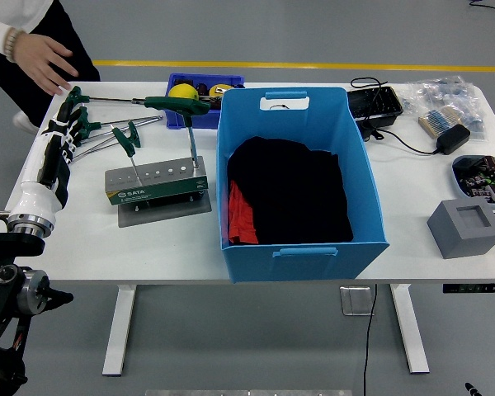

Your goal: Lift tool from toolbox,place it in box,lift tool from toolbox,place it in box

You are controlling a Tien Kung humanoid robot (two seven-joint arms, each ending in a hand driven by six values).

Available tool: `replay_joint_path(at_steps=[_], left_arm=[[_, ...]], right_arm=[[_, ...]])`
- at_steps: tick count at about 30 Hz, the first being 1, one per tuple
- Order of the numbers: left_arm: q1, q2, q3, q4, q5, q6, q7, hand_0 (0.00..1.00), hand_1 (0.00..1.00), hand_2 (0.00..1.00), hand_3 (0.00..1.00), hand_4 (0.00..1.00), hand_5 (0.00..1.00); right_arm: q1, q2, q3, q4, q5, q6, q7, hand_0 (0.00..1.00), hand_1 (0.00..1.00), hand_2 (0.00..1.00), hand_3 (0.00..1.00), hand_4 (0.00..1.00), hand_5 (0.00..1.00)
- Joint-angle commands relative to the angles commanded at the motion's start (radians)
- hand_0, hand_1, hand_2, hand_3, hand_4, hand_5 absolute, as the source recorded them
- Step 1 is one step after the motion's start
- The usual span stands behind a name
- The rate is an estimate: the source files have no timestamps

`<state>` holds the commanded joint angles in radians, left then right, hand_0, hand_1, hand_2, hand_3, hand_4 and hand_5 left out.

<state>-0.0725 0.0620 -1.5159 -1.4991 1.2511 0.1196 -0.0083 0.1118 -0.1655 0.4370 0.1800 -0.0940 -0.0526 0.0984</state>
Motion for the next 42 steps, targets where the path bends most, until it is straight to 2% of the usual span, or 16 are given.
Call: replay_joint_path(at_steps=[13,19,21,23,24,25,29,30,31,35,36,40,41,42], left_arm=[[0.0,0.0,0.0,-0.006,0.037,0.017,-0.008,0.998,0.998,0.998,0.998,0.998,0.998],[-0.002,0.004,0.004,-0.026,0.169,0.044,-0.019,0.998,0.998,0.998,0.998,0.998,0.998],[-0.005,0.009,0.01,-0.034,0.22,0.064,-0.023,0.998,0.998,0.998,0.998,0.998,0.998],[-0.017,0.022,0.02,-0.048,0.303,0.064,-0.013,0.998,0.998,0.998,0.998,0.998,0.998],[-0.025,0.03,0.026,-0.055,0.348,0.056,-0.008,0.998,0.998,0.998,0.998,0.998,0.831],[-0.036,0.041,0.037,-0.061,0.387,0.046,-0.002,0.998,0.998,0.998,0.998,0.998,0.831],[-0.12,0.11,0.131,-0.068,0.556,0.013,0.039,0.998,0.998,0.998,0.998,0.998,0.831],[-0.145,0.124,0.161,-0.065,0.595,0.007,0.054,0.998,0.998,0.998,0.998,0.998,0.574],[-0.178,0.136,0.197,-0.061,0.641,-0.003,0.074,0.998,0.998,0.998,0.998,0.998,0.574],[-0.293,0.148,0.32,-0.023,0.81,-0.036,0.116,0.998,0.998,0.998,0.998,0.998,0.574],[-0.315,0.149,0.342,-0.012,0.848,-0.041,0.112,0.998,0.998,0.998,0.998,0.998,0.364],[-0.439,0.152,0.465,0.063,1.011,-0.064,0.086,0.998,0.998,0.998,0.998,0.998,0.364],[-0.473,0.149,0.493,0.089,1.018,-0.064,0.081,0.998,0.998,0.998,0.998,0.998,0.364],[-0.497,0.148,0.508,0.107,1.018,-0.063,0.077,0.998,0.998,0.998,0.998,0.998,0.306]], right_arm=[[-0.001,0.001,-0.006,0.0,0.005,-0.002,-0.001,0.746,0.747,0.804,0.649,0.867,0.785],[-0.003,0.002,-0.003,0.0,-0.002,-0.002,-0.004,0.745,0.746,0.803,0.645,0.866,0.784],[-0.004,0.003,-0.004,0.0,-0.003,-0.003,-0.005,0.745,0.746,0.803,0.645,0.866,0.784],[-0.005,0.004,-0.006,0.0,-0.001,-0.003,-0.007,0.745,0.746,0.803,0.645,0.866,0.784],[-0.006,0.005,-0.008,0.0,-0.001,-0.004,-0.007,0.743,0.747,0.802,0.645,0.863,0.781],[-0.006,0.005,-0.007,0.0,-0.002,-0.005,-0.009,0.743,0.747,0.802,0.645,0.863,0.781],[-0.006,0.005,-0.009,0.0,-0.01,-0.006,-0.014,0.743,0.747,0.802,0.645,0.863,0.781],[-0.005,0.005,-0.009,0.0,-0.013,-0.005,-0.015,0.743,0.744,0.8,0.644,0.858,0.777],[-0.005,0.005,-0.009,0.0,-0.016,-0.005,-0.017,0.743,0.744,0.8,0.644,0.858,0.777],[-0.005,0.006,-0.016,0.0,-0.018,-0.006,-0.021,0.743,0.744,0.8,0.644,0.858,0.777],[-0.005,0.006,-0.019,0.0,-0.015,-0.006,-0.021,0.741,0.742,0.798,0.64,0.857,0.776],[-0.001,0.004,-0.038,0.0,-0.003,-0.005,-0.021,0.741,0.742,0.798,0.64,0.857,0.776],[-0.001,0.005,-0.041,0.0,0.002,-0.005,-0.02,0.741,0.742,0.798,0.64,0.857,0.776],[-0.001,0.005,-0.043,0.0,0.004,-0.005,-0.02,0.739,0.741,0.797,0.638,0.857,0.775]])
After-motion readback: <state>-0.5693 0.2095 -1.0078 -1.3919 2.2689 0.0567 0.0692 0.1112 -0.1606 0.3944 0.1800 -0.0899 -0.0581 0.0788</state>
